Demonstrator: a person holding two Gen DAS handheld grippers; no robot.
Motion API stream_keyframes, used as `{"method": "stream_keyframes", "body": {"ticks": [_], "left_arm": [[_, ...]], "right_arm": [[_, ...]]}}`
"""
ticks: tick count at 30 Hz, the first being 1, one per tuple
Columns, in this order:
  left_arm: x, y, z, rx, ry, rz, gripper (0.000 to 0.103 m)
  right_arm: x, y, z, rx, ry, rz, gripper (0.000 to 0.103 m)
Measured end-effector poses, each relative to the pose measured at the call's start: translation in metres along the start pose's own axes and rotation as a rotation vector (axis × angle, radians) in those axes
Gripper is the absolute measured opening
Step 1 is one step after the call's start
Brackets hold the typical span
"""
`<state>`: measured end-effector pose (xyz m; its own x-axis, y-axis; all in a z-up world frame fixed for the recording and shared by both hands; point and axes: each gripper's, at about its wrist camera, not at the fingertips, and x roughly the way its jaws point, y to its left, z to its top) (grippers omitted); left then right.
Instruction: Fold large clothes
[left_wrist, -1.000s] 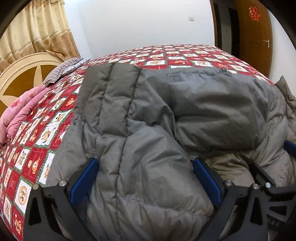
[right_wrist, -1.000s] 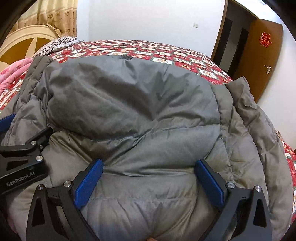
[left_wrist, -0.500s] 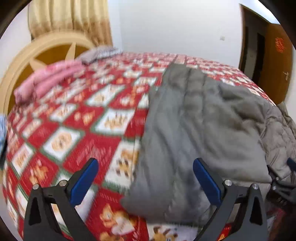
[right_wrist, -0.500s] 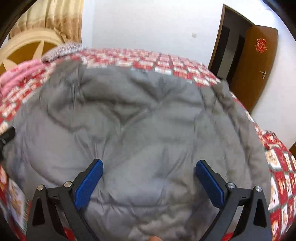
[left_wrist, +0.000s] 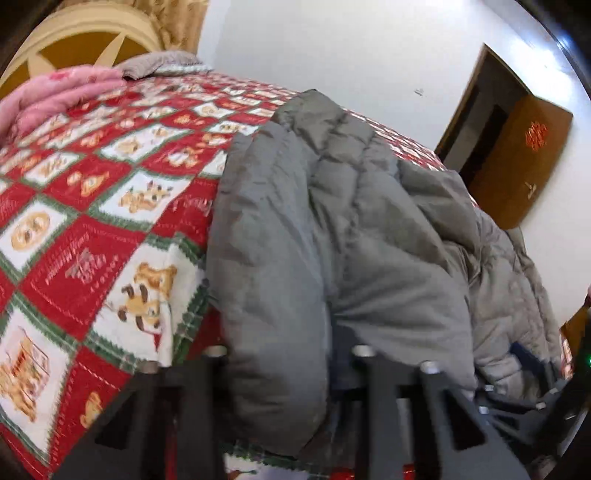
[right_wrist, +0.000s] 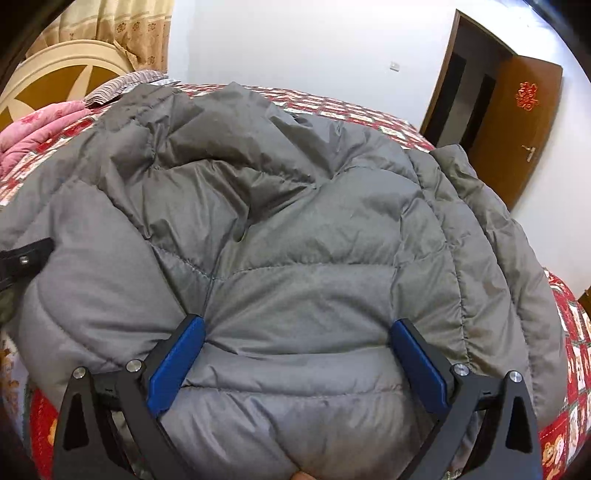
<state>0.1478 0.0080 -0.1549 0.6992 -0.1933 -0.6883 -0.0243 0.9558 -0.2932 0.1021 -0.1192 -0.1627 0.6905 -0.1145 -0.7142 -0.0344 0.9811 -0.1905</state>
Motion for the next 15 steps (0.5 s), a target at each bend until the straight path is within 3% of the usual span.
{"method": "stream_keyframes", "body": {"ticks": [5,9,11,13,15], "left_arm": [[-0.002,0.005,0.003,0.006,-0.019,-0.053,0.015],[-0.019,0.011,0.009,0.022,-0.067,-0.051,0.011],[-0.033,0.024,0.016,0.008,-0.099,-0.044,0.010],[-0.049,0.041,0.027,-0.001,-0.132,-0.019,0.009],[-0.063,0.059,0.037,-0.009,-0.160,0.024,0.008]], "right_arm": [[-0.020,-0.013,-0.002,0.039,-0.026,0.018,0.100],[-0.010,0.004,-0.007,-0.029,-0.018,-0.040,0.100],[-0.015,0.007,0.001,-0.026,0.006,-0.006,0.099],[-0.031,0.017,0.007,-0.078,-0.022,0.061,0.096],[-0.049,0.019,0.014,-0.099,-0.083,0.069,0.096]]}}
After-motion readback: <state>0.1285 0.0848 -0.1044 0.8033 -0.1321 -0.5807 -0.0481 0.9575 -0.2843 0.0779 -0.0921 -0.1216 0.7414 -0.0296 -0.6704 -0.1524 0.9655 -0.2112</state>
